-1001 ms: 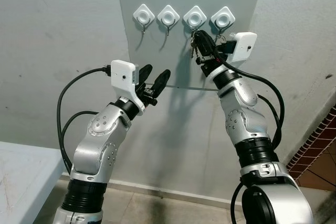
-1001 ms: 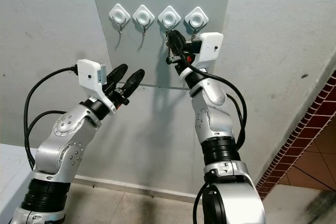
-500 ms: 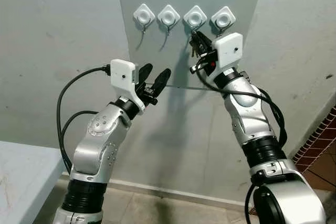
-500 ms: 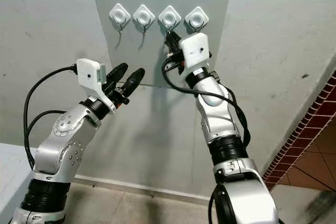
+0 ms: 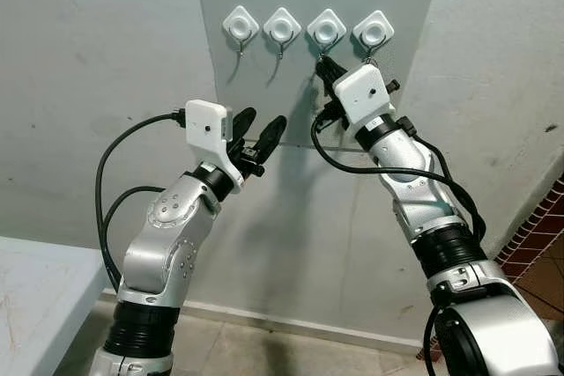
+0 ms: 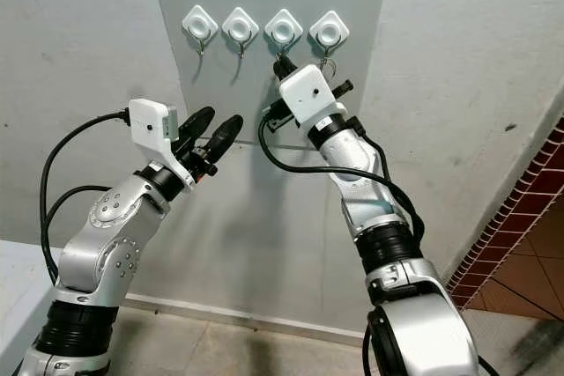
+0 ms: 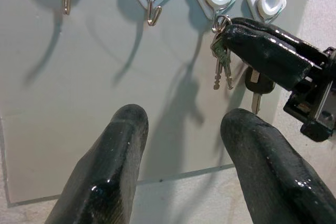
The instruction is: Hang keys on a hook
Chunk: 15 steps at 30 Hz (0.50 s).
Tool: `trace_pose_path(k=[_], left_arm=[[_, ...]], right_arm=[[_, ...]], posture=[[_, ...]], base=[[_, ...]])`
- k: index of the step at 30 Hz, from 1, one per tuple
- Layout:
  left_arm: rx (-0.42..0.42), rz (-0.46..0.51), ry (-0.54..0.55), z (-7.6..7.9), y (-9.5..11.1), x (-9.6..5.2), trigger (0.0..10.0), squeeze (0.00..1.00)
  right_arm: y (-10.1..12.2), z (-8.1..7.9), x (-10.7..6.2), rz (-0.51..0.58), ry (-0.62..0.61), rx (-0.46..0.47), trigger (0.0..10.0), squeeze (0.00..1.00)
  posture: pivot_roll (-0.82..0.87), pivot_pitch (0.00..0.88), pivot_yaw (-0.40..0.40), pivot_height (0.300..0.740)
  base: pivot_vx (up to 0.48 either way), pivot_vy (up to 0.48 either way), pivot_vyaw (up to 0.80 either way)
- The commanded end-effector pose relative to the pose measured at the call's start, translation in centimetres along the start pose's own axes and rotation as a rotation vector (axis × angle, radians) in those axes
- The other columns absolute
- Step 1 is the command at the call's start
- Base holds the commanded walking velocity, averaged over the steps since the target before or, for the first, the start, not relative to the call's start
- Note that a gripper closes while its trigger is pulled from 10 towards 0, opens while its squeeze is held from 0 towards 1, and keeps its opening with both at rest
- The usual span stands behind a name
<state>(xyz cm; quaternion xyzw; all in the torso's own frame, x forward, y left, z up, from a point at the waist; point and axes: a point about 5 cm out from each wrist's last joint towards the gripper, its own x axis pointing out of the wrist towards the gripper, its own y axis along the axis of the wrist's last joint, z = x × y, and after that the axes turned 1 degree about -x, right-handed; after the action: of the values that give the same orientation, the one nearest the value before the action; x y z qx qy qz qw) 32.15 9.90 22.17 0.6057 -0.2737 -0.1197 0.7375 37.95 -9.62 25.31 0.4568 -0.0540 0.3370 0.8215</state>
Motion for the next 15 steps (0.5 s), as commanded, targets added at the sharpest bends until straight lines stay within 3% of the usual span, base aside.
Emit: trace_pose_path(k=[1,3,4,15], left_arm=[[0.008,0.028,0.005,-0.07,0.94,0.07,10.0,0.0],[0.008,0.027,0.005,-0.06,0.93,0.07,10.0,0.0],[0.007,0.027,0.005,-0.06,0.94,0.06,10.0,0.0],[0.006,0.024,0.007,-0.05,0.9,0.04,10.0,0.0]], right_arm=[[0.27,-0.35,0.44,0.007,0.023,-0.026,10.0,0.0],[0.16,-0.5,0.43,0.005,0.033,-0.015,10.0,0.0],[0.06,-0.55,0.43,0.0,0.03,-0.003,10.0,1.0],[-0.31,-0.62,0.28,-0.004,0.015,0.025,10.0,1.0]], posture=[[0.14,0.0,0.043,0.74],[0.14,0.0,0.043,0.74],[0.14,0.0,0.044,0.74],[0.14,0.0,0.045,0.74]], base=[[0.0,0.0,0.0],[0.0,0.0,0.0],[0.0,0.0,0.0],[0.0,0.0,0.0]])
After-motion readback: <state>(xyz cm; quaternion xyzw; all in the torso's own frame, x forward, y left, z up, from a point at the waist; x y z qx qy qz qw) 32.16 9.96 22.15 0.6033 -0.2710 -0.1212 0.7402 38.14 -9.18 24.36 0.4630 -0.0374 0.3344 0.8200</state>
